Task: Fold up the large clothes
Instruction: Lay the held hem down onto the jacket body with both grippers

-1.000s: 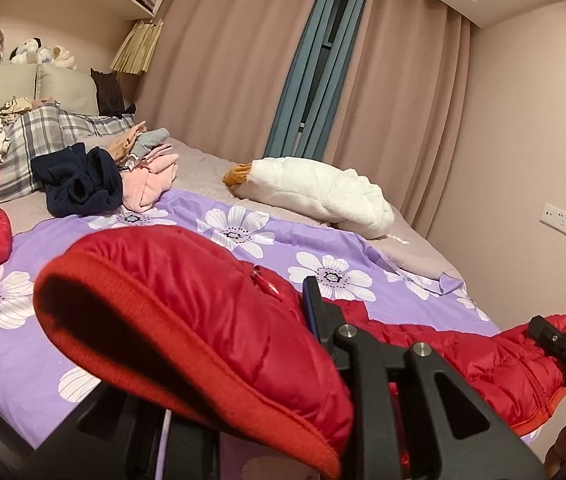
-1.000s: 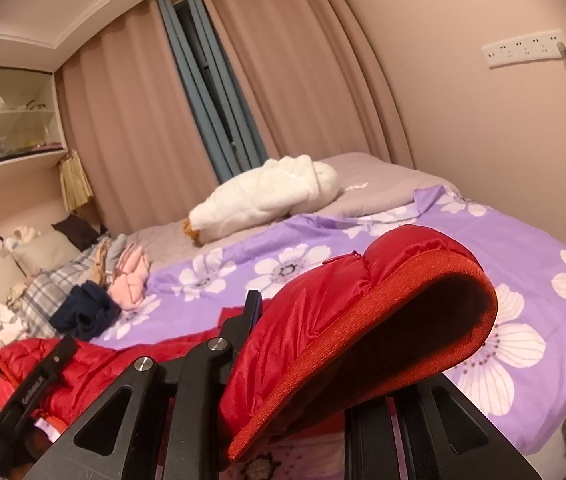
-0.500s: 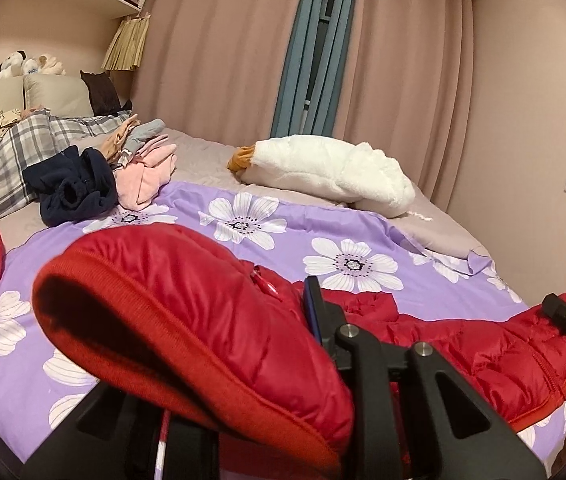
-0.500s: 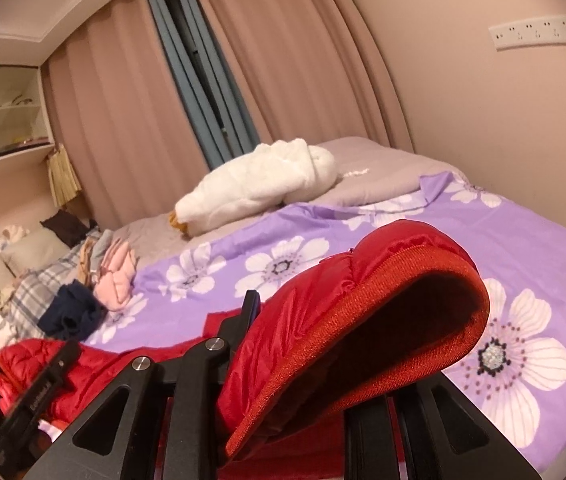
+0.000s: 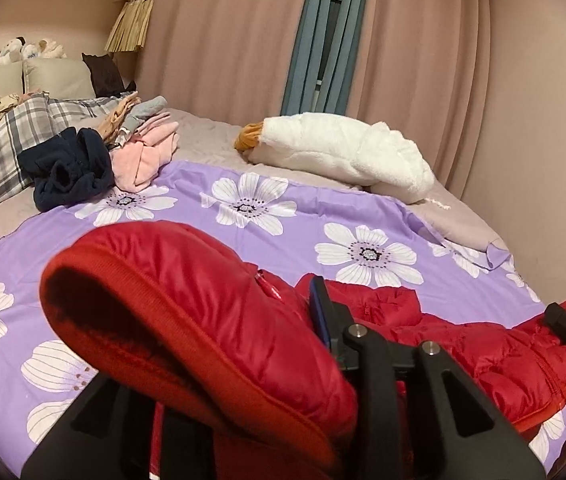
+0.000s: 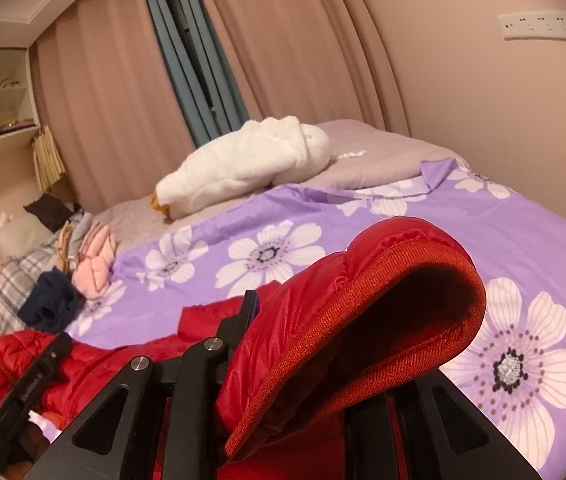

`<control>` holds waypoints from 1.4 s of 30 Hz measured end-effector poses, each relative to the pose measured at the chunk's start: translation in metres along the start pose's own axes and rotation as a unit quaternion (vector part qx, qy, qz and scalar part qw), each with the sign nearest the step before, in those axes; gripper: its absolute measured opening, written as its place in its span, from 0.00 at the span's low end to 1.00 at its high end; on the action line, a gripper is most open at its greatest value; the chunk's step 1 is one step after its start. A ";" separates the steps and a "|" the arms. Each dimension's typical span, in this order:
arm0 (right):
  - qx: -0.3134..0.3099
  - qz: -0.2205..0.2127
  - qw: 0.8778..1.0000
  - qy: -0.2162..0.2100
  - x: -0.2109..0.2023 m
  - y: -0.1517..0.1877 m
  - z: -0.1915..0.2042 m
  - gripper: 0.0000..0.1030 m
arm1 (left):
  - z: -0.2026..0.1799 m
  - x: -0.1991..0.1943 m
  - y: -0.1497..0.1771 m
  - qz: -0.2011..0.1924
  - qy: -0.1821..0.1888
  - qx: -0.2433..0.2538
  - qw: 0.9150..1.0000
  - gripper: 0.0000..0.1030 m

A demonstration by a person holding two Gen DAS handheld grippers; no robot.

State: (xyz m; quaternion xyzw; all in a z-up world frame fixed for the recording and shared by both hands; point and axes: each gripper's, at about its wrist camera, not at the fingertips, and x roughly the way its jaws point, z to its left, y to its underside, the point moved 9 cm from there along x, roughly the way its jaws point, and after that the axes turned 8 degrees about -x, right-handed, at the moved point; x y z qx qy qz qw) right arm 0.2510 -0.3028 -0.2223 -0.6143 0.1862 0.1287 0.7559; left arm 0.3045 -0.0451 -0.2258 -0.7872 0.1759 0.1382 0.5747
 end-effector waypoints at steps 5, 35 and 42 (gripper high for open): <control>0.011 0.014 1.000 0.001 0.018 0.002 -0.006 0.19 | -0.001 0.016 0.000 0.007 -0.001 -0.005 1.000 0.32; -0.004 0.079 0.996 0.047 0.134 0.050 -0.029 0.26 | 0.013 0.145 0.045 0.062 -0.057 -0.021 0.996 0.51; -0.005 0.082 0.995 0.049 0.142 0.054 -0.034 0.26 | 0.015 0.153 0.051 0.071 -0.060 -0.021 0.996 0.53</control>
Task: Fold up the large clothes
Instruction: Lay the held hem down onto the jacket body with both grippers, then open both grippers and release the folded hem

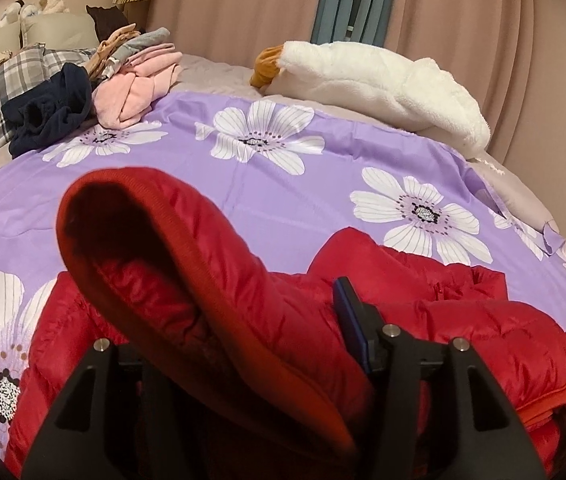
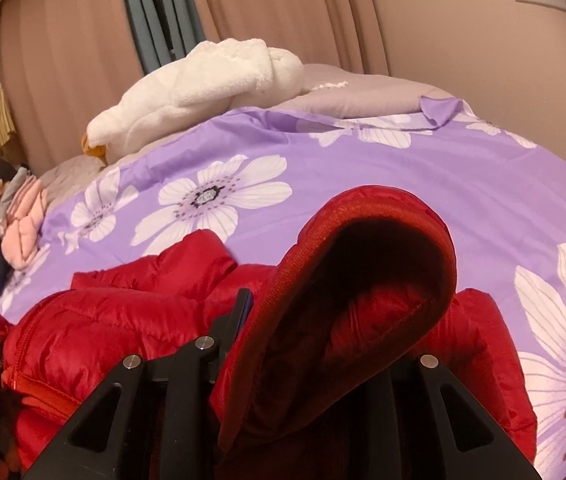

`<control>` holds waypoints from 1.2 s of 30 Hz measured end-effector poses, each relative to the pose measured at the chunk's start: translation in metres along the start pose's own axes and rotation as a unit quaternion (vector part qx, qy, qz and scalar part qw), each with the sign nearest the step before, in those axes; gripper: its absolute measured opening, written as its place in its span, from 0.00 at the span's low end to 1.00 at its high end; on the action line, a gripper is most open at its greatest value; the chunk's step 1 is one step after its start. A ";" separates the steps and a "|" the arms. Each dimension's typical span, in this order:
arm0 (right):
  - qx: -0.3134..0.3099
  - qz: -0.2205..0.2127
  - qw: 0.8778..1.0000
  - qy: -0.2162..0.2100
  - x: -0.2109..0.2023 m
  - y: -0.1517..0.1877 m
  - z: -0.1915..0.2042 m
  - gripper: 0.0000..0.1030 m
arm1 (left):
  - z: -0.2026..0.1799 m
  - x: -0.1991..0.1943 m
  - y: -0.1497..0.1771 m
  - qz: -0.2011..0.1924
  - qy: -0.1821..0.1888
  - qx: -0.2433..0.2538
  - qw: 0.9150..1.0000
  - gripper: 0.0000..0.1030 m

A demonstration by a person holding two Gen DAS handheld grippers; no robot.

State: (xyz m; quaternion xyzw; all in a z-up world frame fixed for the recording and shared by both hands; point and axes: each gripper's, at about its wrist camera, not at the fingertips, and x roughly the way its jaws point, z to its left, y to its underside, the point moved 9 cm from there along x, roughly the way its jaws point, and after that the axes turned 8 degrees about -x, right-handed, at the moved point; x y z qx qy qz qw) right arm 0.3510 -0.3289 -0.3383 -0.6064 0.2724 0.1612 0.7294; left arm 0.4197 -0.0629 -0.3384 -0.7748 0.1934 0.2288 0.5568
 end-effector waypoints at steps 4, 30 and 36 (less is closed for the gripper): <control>0.000 0.001 1.000 0.002 0.002 0.001 0.000 0.27 | 0.000 0.001 0.001 0.003 -0.002 0.002 1.000 0.54; -0.001 -0.058 0.998 -0.032 -0.070 -0.041 0.008 0.96 | 0.003 -0.081 -0.052 -0.060 0.041 -0.042 0.997 0.94; -0.021 -0.086 0.996 -0.022 -0.099 -0.058 0.013 0.96 | -0.005 -0.114 -0.067 -0.087 0.057 -0.028 0.994 0.95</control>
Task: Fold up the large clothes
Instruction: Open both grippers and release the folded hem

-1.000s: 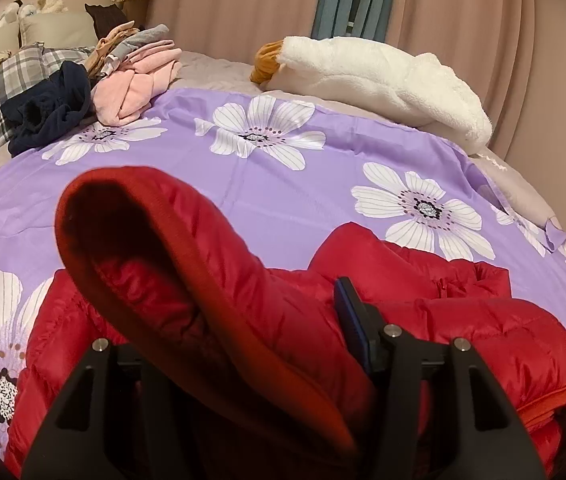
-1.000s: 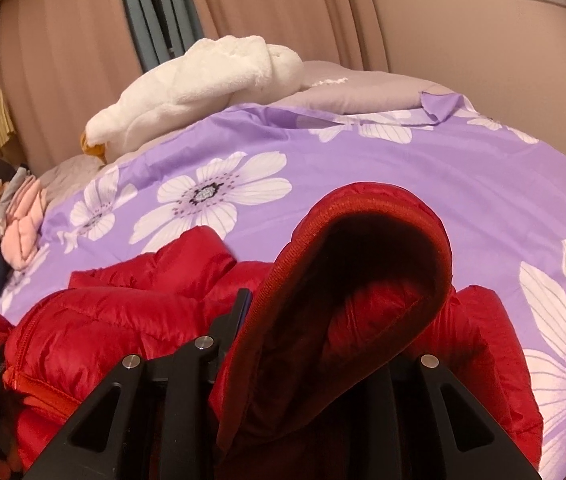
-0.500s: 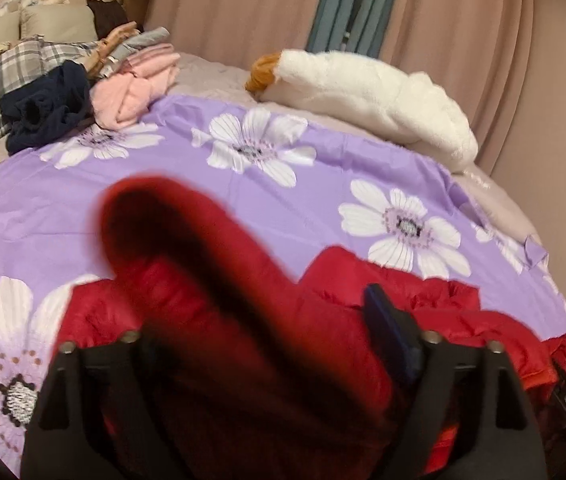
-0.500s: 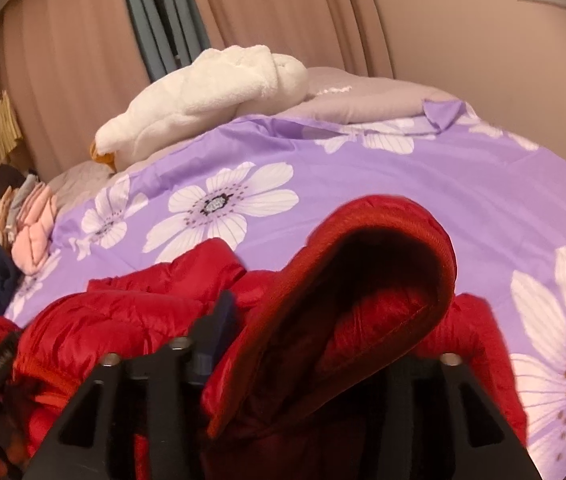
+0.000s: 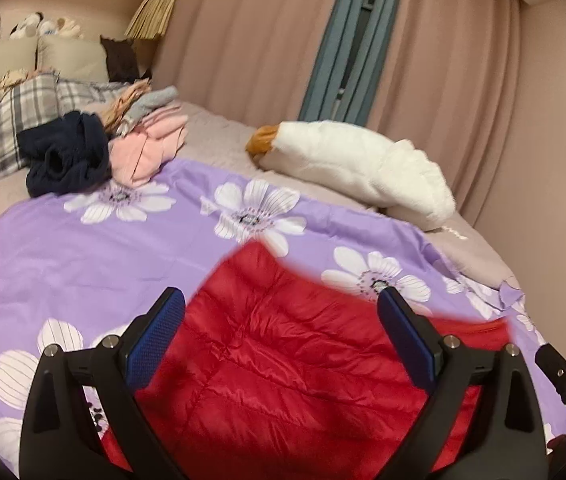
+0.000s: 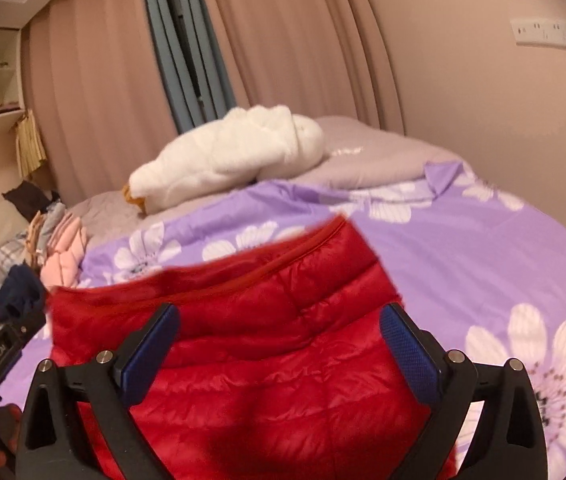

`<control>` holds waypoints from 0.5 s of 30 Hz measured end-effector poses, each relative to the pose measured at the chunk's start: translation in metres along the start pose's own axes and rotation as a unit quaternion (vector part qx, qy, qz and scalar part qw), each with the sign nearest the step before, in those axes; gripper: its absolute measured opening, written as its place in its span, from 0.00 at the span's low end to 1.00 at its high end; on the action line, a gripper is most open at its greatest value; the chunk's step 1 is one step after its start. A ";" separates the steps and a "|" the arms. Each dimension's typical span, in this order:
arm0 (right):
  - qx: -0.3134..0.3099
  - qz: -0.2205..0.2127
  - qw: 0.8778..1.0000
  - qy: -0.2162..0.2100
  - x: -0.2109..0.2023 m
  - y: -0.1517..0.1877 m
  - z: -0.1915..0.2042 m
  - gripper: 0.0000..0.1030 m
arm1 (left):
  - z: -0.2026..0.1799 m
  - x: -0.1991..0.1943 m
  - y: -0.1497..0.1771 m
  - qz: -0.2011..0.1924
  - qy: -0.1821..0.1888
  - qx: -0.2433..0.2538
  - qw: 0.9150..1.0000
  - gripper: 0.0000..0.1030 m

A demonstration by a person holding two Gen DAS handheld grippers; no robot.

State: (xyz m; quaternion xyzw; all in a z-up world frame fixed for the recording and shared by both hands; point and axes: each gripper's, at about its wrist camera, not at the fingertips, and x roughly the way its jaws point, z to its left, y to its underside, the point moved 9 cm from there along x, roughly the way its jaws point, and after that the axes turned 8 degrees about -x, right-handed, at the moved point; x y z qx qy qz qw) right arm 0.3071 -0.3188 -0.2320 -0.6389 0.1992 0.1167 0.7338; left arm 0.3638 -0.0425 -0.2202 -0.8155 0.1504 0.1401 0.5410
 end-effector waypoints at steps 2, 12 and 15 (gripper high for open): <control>-0.004 -0.005 1.000 0.002 -0.005 -0.004 0.002 0.96 | -0.002 -0.008 -0.005 -0.009 0.000 0.005 1.000 0.95; 0.005 -0.014 1.000 0.002 -0.018 -0.003 0.003 0.96 | -0.007 -0.022 -0.006 -0.008 0.022 0.001 1.000 0.86; 0.003 -0.008 1.000 0.003 -0.015 -0.001 0.005 0.96 | -0.011 -0.017 -0.002 0.003 0.025 0.011 1.000 0.75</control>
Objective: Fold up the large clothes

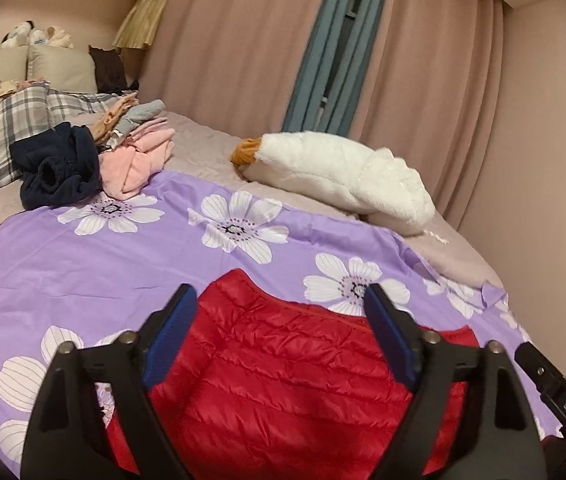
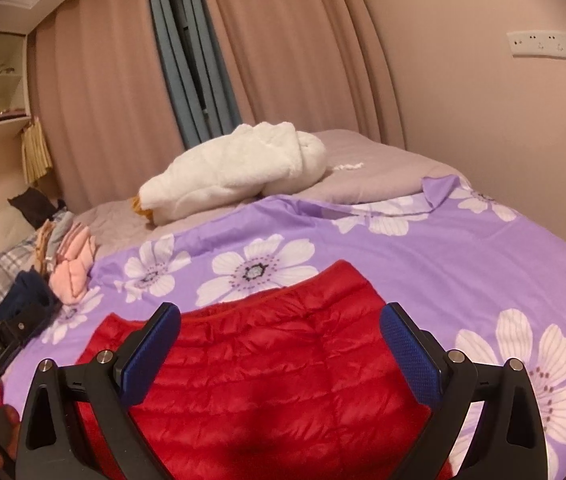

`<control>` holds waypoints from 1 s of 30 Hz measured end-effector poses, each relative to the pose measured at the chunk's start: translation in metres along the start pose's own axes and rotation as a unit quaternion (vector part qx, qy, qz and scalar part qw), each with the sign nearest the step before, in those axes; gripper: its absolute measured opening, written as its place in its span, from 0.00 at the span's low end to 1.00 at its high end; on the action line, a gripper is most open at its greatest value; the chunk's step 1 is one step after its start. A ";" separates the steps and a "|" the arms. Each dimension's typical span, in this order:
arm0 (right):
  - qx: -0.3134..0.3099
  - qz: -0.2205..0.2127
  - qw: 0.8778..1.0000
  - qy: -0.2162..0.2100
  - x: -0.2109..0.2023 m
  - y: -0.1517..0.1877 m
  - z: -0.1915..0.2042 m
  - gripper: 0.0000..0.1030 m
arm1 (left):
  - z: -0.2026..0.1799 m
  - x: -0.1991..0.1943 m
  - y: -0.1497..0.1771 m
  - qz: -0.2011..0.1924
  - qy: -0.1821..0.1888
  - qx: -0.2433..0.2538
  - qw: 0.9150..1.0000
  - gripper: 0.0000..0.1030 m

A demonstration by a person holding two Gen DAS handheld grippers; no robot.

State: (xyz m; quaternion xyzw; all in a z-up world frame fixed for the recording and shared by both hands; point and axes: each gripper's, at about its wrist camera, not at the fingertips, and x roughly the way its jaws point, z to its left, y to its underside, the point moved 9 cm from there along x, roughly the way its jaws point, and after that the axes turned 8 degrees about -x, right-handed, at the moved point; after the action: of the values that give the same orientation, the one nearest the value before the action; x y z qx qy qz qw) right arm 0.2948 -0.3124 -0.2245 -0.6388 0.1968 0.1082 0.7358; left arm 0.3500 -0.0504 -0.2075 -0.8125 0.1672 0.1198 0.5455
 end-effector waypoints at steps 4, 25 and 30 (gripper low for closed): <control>-0.012 -0.006 1.000 0.008 0.005 0.002 0.004 0.87 | 0.002 0.014 0.011 0.011 -0.022 0.022 0.999 0.51; -0.044 0.105 0.993 0.017 0.085 0.098 0.014 0.18 | 0.025 0.089 0.111 0.107 -0.050 0.051 0.992 0.22; -0.036 0.109 0.993 0.011 0.089 0.098 0.013 0.17 | 0.024 0.090 0.114 0.108 -0.055 0.056 0.991 0.22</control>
State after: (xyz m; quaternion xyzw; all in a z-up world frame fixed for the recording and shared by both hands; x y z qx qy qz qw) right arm 0.3365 -0.2922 -0.3494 -0.6408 0.2694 0.1877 0.6940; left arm 0.3862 -0.0807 -0.3469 -0.7498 0.2303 0.2131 0.5826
